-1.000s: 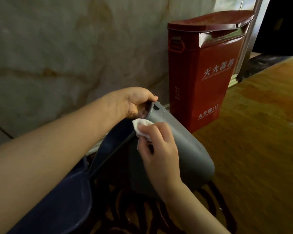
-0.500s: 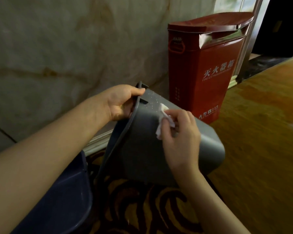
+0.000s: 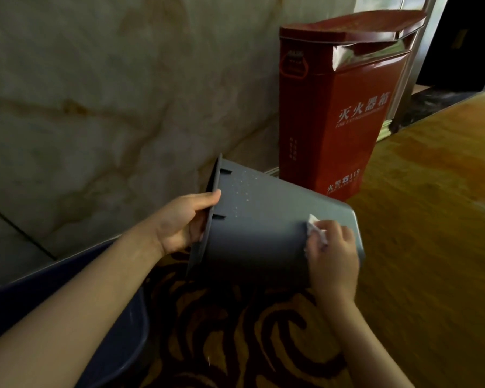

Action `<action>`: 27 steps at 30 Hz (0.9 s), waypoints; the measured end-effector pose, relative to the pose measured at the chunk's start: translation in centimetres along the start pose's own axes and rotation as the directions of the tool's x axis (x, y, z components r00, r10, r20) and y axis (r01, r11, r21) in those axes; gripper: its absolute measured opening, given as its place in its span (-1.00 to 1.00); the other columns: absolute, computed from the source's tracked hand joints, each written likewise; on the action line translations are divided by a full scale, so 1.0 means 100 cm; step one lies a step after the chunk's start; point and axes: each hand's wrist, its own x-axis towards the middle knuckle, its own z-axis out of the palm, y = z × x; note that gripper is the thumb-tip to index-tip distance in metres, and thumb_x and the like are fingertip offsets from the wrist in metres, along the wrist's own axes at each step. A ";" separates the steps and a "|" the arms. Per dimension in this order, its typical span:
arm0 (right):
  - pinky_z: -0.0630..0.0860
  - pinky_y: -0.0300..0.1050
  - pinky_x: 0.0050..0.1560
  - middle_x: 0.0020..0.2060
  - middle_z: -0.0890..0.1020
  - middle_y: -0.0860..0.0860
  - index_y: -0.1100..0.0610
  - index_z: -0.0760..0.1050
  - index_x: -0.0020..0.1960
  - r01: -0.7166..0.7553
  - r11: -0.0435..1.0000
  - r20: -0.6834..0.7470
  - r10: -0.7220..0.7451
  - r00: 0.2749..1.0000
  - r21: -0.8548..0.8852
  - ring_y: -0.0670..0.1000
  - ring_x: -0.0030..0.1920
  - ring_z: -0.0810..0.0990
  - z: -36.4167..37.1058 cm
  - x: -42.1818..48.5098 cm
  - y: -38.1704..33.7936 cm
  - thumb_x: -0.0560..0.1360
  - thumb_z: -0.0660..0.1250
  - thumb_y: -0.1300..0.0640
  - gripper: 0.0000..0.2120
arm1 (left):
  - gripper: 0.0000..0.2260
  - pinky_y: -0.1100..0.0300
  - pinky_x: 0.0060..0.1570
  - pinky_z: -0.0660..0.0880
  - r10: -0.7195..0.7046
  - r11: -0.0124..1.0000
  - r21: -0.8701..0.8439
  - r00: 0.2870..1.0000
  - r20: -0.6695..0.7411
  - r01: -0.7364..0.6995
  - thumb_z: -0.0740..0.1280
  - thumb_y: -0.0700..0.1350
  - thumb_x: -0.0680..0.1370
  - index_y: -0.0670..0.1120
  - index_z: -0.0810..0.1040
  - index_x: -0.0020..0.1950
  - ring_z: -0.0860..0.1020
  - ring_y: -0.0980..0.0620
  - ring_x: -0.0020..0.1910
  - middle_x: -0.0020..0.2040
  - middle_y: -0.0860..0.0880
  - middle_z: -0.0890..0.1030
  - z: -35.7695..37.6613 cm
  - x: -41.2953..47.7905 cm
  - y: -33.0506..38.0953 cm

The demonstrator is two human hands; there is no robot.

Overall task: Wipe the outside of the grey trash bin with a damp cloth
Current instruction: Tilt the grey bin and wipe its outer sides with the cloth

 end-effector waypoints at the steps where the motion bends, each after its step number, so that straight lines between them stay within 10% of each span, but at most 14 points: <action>1: 0.48 -0.09 -0.21 -0.02 0.54 0.15 0.19 0.49 0.04 -0.043 0.999 -0.017 0.043 0.999 -0.022 0.06 -0.12 0.51 -0.004 0.004 0.007 0.51 0.28 0.19 -0.87 | -0.74 0.13 -0.16 0.63 0.006 1.000 0.014 1.000 0.015 -0.006 0.23 -0.04 0.50 -0.10 0.69 -0.07 0.69 0.01 -0.13 -0.09 -0.06 0.73 0.000 -0.001 -0.002; 6: 0.34 -0.34 -0.25 -0.09 0.55 0.08 0.15 0.50 -0.03 0.025 0.992 -0.025 -0.023 0.999 0.122 -0.08 -0.18 0.45 -0.010 0.010 -0.013 0.52 0.27 0.17 -0.92 | -0.72 0.01 0.07 0.34 0.064 0.996 0.060 0.997 0.047 -0.067 0.31 0.07 0.35 0.14 0.65 0.03 0.46 -0.12 0.12 0.09 -0.07 0.60 0.002 -0.002 -0.008; 16: 0.36 -0.30 -0.10 -0.05 0.51 0.00 0.11 0.53 -0.02 0.320 0.877 0.222 -0.414 0.883 0.359 -0.06 -0.05 0.46 0.014 0.003 -0.091 0.50 0.30 0.19 -0.92 | -0.73 0.15 -0.19 0.50 0.071 0.997 0.036 0.997 -0.011 -0.071 0.17 0.06 0.52 -0.01 0.60 0.01 0.64 0.05 -0.22 -0.16 -0.02 0.71 0.008 -0.005 -0.017; 27: 0.37 -0.16 -0.11 0.01 0.55 0.16 0.24 0.51 0.05 -0.140 0.990 -0.003 0.140 0.990 -0.012 -0.04 -0.08 0.41 -0.017 0.025 0.028 0.54 0.24 0.19 -0.85 | -0.74 -0.16 0.16 0.24 0.065 0.998 0.022 0.994 -0.092 -0.063 0.14 0.01 0.57 0.00 0.59 0.09 0.40 -0.23 0.17 0.22 -0.26 0.50 0.007 -0.012 -0.016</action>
